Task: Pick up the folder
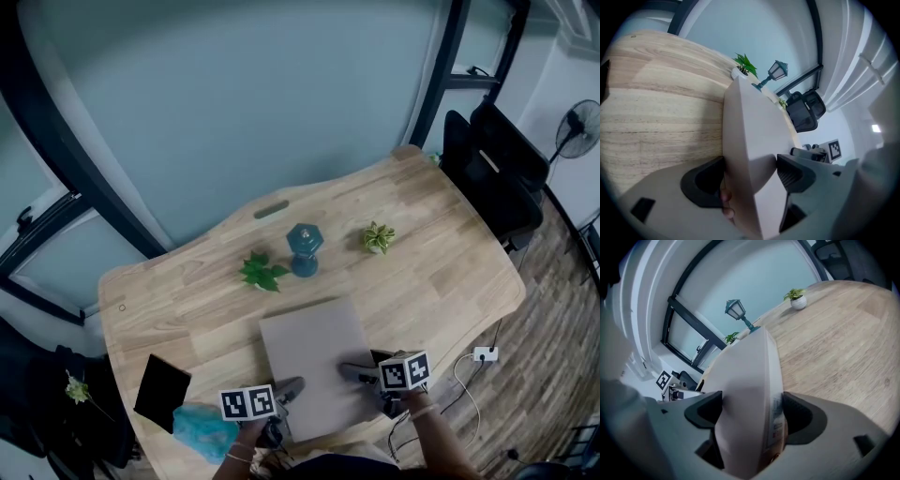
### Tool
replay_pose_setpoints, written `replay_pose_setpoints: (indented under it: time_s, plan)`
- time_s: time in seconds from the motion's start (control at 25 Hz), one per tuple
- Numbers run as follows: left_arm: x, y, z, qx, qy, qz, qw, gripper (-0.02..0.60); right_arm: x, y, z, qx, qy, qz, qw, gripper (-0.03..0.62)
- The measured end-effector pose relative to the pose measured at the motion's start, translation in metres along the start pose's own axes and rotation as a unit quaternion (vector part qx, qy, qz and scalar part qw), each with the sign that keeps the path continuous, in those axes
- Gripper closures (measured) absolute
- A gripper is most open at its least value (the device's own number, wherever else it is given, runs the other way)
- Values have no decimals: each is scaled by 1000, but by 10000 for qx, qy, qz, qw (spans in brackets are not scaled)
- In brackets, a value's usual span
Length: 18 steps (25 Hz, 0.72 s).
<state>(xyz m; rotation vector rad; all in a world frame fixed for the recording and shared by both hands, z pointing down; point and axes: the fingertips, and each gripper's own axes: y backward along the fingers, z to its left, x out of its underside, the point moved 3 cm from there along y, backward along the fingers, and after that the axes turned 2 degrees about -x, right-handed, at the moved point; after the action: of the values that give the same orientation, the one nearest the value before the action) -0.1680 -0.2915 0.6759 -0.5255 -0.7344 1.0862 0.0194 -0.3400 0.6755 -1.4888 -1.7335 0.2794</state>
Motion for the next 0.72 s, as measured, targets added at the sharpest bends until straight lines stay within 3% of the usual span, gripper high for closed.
replay_pose_setpoints:
  time_s: [0.72]
  plan:
    - [-3,14,-12,-282,-123,-278,9991,252,-3,11,10,172,221,-346,9990,206]
